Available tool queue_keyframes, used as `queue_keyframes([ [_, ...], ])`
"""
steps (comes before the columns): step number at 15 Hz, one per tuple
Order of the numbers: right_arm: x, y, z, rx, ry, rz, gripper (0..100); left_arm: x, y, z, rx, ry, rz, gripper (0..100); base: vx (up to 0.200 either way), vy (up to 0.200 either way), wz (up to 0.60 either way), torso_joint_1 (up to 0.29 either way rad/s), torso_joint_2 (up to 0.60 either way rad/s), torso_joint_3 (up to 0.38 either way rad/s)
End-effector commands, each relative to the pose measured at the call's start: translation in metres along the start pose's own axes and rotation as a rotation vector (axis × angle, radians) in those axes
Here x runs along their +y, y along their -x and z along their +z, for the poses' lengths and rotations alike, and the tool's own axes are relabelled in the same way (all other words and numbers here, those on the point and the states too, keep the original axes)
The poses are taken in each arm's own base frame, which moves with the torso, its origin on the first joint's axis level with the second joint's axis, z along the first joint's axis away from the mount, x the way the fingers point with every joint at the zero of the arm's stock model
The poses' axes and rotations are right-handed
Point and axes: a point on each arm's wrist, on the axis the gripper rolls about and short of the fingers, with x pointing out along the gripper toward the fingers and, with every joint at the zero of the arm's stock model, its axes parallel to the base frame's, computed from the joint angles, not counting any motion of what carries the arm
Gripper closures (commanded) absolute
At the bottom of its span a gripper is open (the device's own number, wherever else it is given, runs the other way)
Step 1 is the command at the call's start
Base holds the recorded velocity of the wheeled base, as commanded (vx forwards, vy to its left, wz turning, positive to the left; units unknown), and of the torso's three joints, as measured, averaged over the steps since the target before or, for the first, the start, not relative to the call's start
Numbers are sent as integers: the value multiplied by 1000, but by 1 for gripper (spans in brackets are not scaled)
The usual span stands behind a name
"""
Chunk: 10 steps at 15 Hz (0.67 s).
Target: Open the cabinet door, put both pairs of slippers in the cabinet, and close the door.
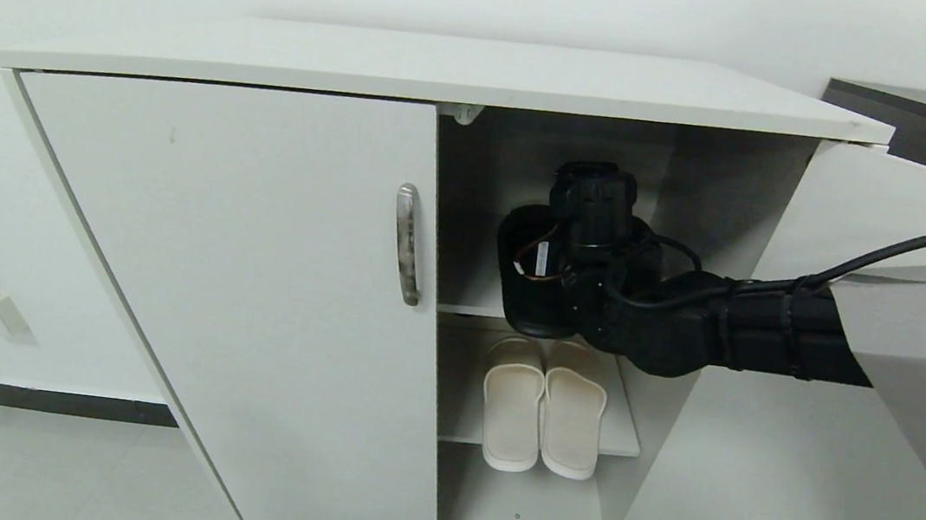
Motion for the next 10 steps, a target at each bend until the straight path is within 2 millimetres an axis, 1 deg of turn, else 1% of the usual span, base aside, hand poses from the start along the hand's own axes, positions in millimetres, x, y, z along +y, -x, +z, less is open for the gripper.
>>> queue_keyframes([
  [1,3,-4,-6,8,7,-3,100,0,0,0,-2,1,2,100,0,0,0,0,0,0],
  [3,3,-4,-6,5,6,-4,100,0,0,0,0,1,3,100,0,0,0,0,0,0],
  [4,3,-4,-5,3,3,-4,0,0,0,0,-2,1,2,100,0,0,0,0,0,0],
  [6,3,-2,-7,12,12,0,0,0,0,0,0,1,3,100,0,0,0,0,0,0],
  [8,2,6,-6,16,19,-3,0,0,0,0,-2,1,2,100,0,0,0,0,0,0],
  [10,-1,21,-6,26,32,2,0,0,0,0,-2,1,2,100,0,0,0,0,0,0],
])
